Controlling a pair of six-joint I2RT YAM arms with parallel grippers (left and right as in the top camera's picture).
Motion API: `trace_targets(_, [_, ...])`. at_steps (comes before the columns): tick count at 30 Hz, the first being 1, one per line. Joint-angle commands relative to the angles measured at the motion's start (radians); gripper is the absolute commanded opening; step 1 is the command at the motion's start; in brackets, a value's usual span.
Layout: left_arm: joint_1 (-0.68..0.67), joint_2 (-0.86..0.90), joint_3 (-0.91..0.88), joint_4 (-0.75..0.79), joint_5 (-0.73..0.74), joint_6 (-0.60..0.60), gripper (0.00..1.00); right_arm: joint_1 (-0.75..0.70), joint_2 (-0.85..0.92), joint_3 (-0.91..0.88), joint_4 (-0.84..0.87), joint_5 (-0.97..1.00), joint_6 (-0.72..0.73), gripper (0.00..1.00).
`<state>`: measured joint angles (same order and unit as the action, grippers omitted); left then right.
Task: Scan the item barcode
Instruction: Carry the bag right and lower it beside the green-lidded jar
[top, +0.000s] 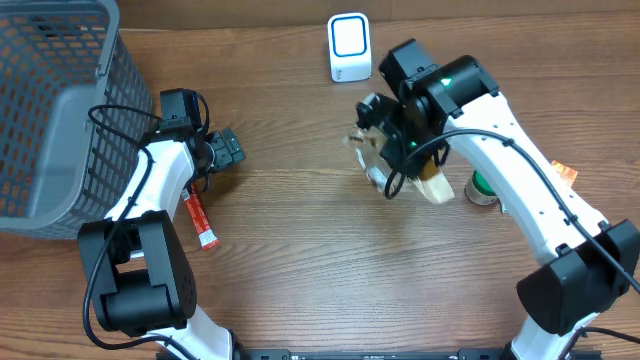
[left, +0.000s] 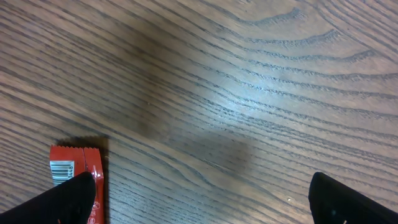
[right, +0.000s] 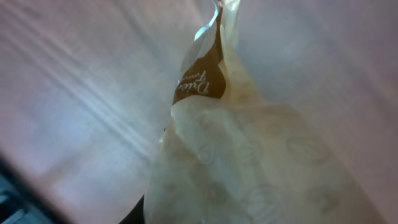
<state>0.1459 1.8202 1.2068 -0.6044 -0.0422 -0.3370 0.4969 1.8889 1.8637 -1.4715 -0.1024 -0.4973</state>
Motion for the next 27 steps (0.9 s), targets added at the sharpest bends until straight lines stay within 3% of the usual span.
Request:
trace_targets(1, [0.005, 0.01, 0.02, 0.003, -0.01, 0.016, 1.0, -0.048, 0.0, -0.049, 0.001, -0.101, 0.011, 0.14])
trace_targets(3, [0.005, 0.01, 0.02, 0.003, -0.01, 0.016, 1.0, -0.069, 0.0, -0.066, 0.011, -0.101, 0.011, 0.38])
trace_targets(5, [0.005, 0.01, 0.02, 0.003, -0.01, 0.016, 1.0, -0.089, 0.002, -0.072, 0.014, -0.101, 0.011, 0.5])
trace_targets(7, [0.005, 0.01, 0.02, 0.003, -0.01, 0.016, 1.0, -0.101, 0.002, -0.072, 0.019, -0.101, 0.014, 0.83])
trace_targets(9, [0.005, 0.01, 0.02, 0.003, -0.01, 0.016, 1.0, -0.109, 0.002, -0.072, 0.026, -0.101, 0.028, 0.94])
trace_targets(11, [0.005, 0.01, 0.02, 0.003, -0.01, 0.016, 1.0, -0.113, 0.002, -0.072, 0.03, -0.101, 0.03, 1.0])
trace_targets(19, [0.005, 0.01, 0.02, 0.003, -0.01, 0.016, 1.0, -0.113, 0.002, -0.072, 0.055, -0.075, 0.057, 1.0])
trace_targets(27, [0.005, 0.01, 0.02, 0.003, -0.01, 0.016, 1.0, -0.113, 0.002, -0.072, 0.138, 0.406, 0.39, 1.0])
